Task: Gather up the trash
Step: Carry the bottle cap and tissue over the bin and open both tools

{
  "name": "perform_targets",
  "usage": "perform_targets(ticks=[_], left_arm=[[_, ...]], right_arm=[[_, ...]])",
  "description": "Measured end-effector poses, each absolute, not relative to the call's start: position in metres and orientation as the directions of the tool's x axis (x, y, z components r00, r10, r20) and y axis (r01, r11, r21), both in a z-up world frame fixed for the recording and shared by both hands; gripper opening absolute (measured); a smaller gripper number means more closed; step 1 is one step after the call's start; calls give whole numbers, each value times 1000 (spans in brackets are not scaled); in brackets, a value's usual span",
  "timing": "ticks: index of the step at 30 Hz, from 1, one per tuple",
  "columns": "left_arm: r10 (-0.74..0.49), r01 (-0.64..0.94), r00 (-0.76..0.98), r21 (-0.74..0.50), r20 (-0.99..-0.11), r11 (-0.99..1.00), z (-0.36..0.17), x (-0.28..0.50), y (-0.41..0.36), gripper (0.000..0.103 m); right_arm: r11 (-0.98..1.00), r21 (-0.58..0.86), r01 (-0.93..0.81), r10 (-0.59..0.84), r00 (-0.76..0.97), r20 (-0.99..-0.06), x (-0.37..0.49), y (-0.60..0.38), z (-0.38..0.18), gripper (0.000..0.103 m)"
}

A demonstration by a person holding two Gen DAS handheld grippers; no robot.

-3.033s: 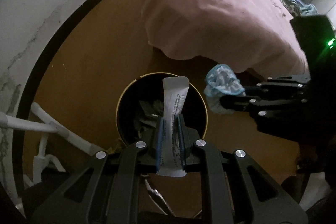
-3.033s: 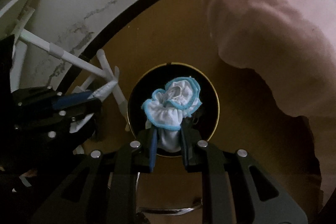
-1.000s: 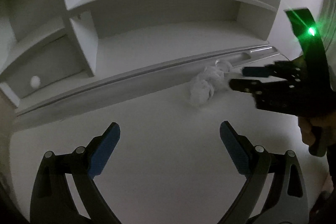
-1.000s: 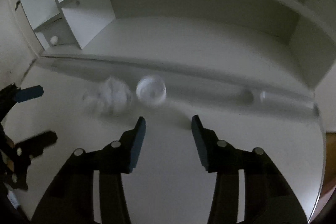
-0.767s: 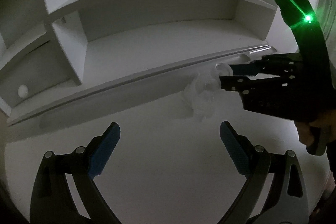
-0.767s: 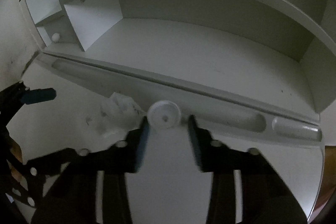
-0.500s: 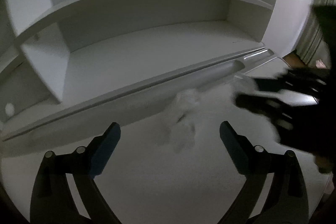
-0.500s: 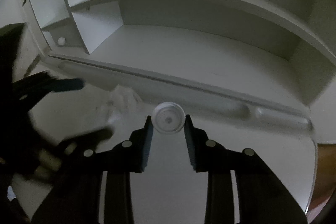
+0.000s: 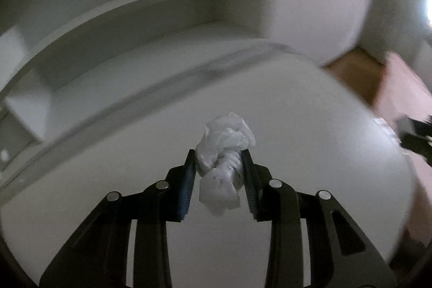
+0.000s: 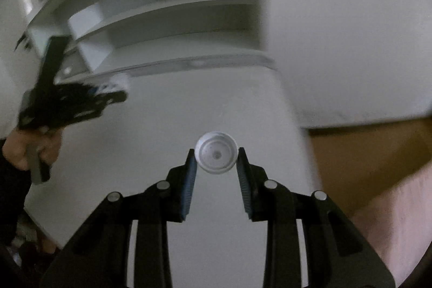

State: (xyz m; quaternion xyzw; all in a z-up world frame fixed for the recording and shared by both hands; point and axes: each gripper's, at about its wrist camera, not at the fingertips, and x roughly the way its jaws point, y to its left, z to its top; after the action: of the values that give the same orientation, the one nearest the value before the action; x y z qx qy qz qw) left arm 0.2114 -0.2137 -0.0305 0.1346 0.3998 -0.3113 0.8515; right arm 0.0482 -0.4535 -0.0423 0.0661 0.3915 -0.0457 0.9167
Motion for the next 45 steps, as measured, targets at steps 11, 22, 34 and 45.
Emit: perform_targets(ticks=[11, 22, 34, 45], left_arm=[[-677, 945, 63, -175, -733, 277, -52, -30, -416, 33], [-500, 959, -52, -183, -865, 218, -174, -78, -494, 33], [-432, 952, -44, -169, -901, 256, -223, -69, -506, 33], [-415, 943, -52, -182, -908, 279, -226, -62, -512, 47]], right_arm=[[834, 131, 536, -244, 571, -784, -160, -589, -106, 30], [768, 186, 613, -104, 406, -908, -217, -635, -240, 30], [765, 238, 598, -5, 375, -927, -201, -641, -297, 30], [779, 238, 580, 5, 374, -927, -190, -640, -297, 32]])
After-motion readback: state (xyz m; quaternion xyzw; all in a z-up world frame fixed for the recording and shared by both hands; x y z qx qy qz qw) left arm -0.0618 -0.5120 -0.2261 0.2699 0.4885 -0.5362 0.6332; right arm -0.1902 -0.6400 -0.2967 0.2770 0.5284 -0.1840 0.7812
